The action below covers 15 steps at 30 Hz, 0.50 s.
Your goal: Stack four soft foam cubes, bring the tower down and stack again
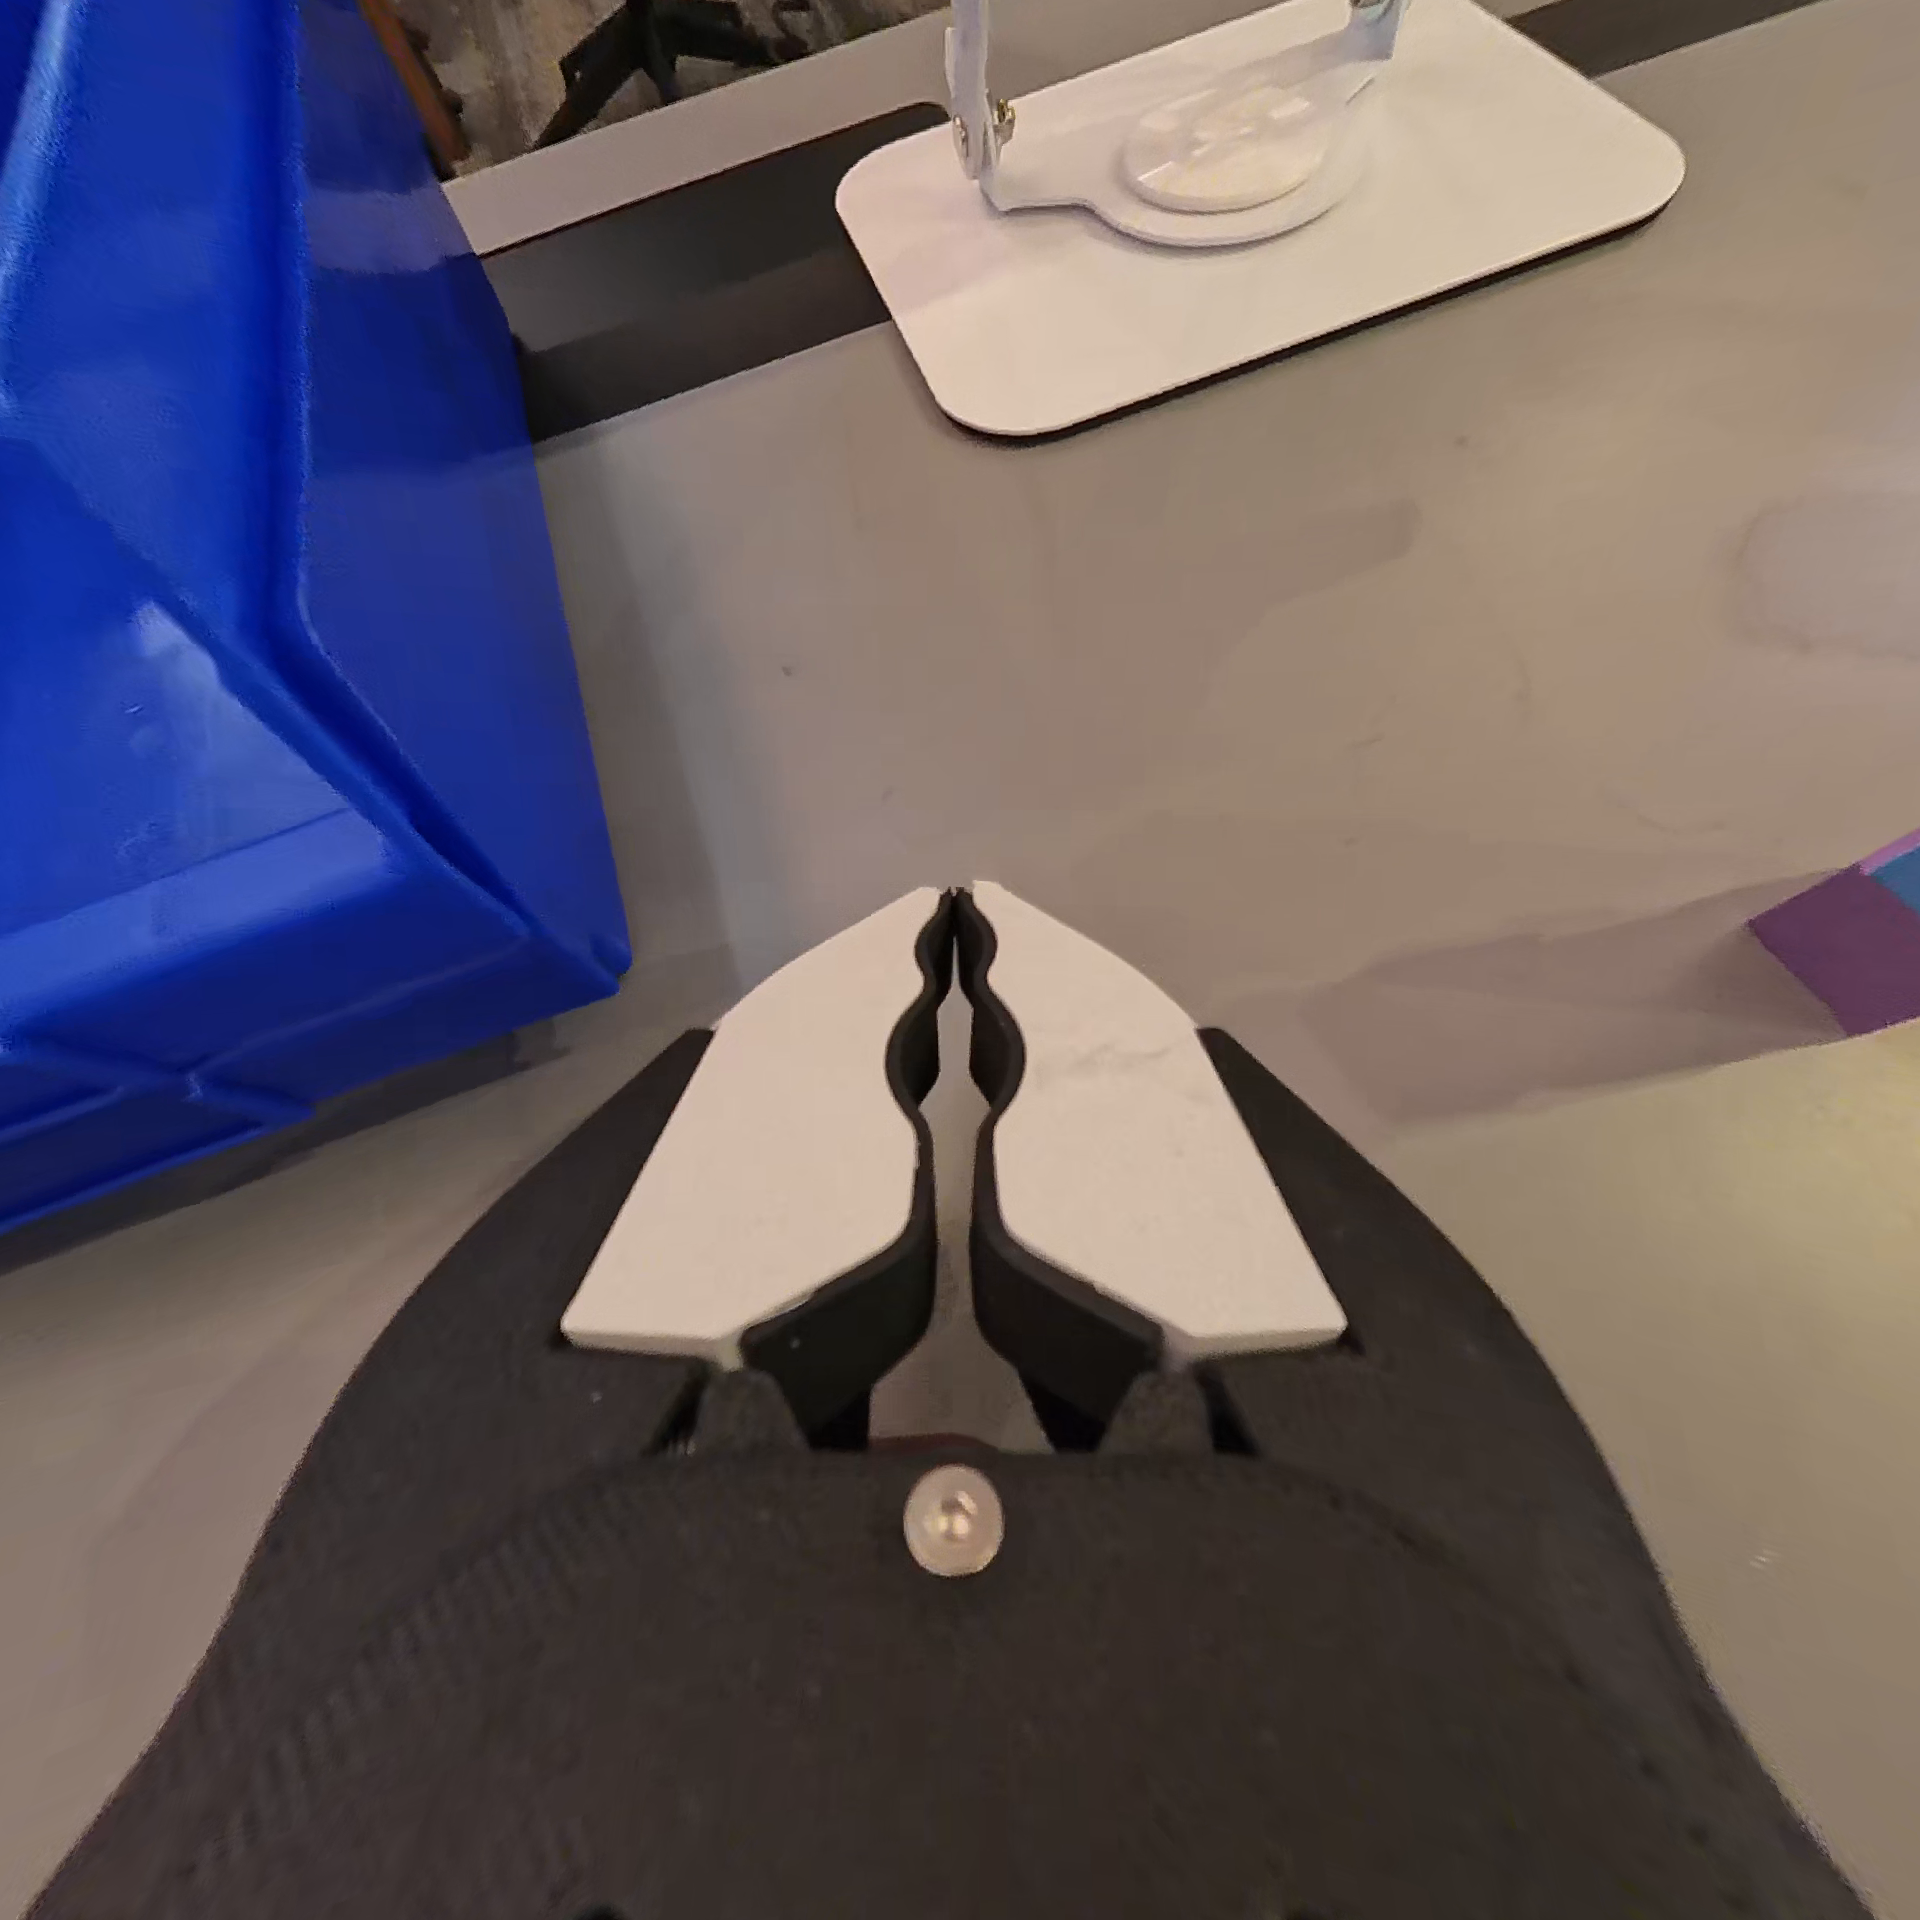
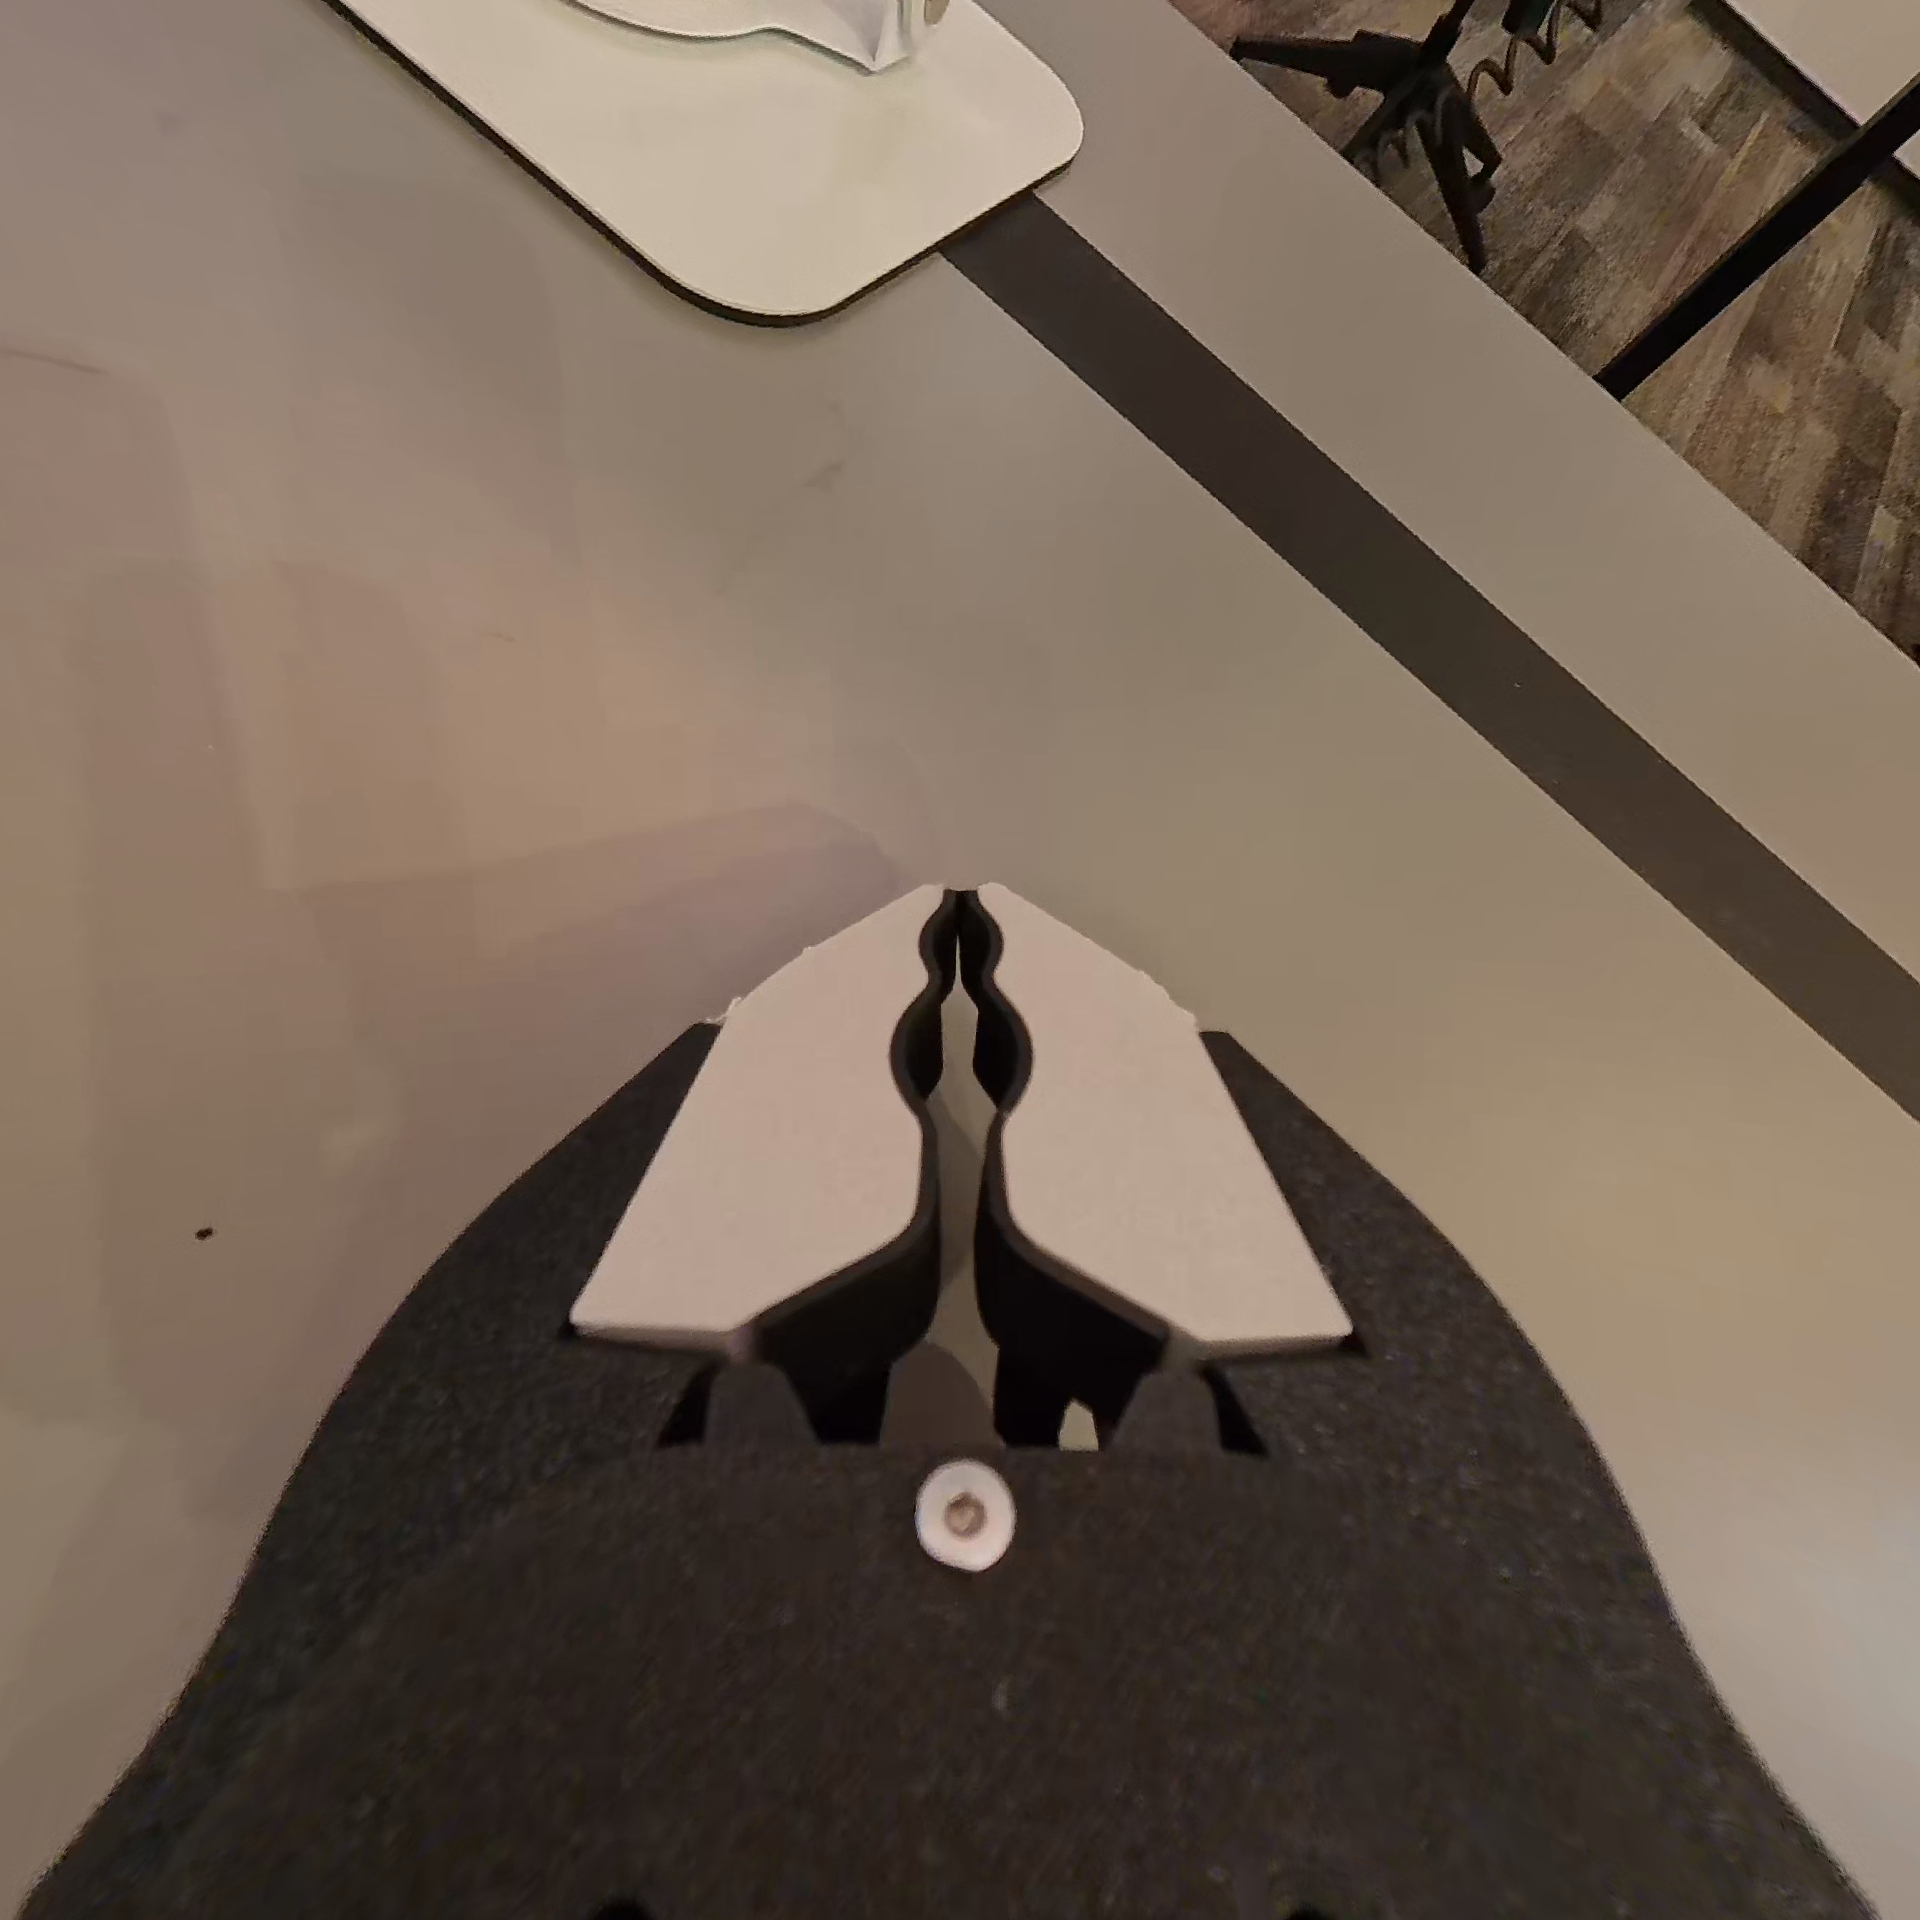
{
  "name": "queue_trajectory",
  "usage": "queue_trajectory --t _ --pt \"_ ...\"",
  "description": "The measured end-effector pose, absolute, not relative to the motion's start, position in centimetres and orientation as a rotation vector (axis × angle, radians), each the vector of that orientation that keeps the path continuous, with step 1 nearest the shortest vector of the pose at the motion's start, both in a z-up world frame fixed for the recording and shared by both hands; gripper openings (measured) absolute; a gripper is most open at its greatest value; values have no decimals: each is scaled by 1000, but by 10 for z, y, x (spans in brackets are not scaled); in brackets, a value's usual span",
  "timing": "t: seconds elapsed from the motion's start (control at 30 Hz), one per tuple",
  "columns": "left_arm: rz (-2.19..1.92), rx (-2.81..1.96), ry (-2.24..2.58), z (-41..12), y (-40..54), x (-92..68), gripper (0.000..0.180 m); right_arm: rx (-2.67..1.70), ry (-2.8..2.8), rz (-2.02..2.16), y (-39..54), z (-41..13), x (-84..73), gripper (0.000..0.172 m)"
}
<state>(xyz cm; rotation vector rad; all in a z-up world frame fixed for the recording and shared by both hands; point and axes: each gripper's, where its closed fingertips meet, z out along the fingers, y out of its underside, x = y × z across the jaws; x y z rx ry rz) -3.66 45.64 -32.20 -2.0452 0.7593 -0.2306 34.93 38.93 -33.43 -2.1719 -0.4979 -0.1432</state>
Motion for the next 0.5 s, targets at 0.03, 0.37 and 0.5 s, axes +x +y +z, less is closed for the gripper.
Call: queue_trajectory --t 0.03,0.37,0.5 --pt "-221 -2048 773 -323 456 -36 0 -2175 -502 -144 389 -335 349 0" --pt "-276 -2058 731 -322 457 -38 0 -2184 -547 -134 388 -338 348 0" --pt "-303 -2087 617 -320 459 -53 0 -2215 -485 -160 386 -340 383 0"
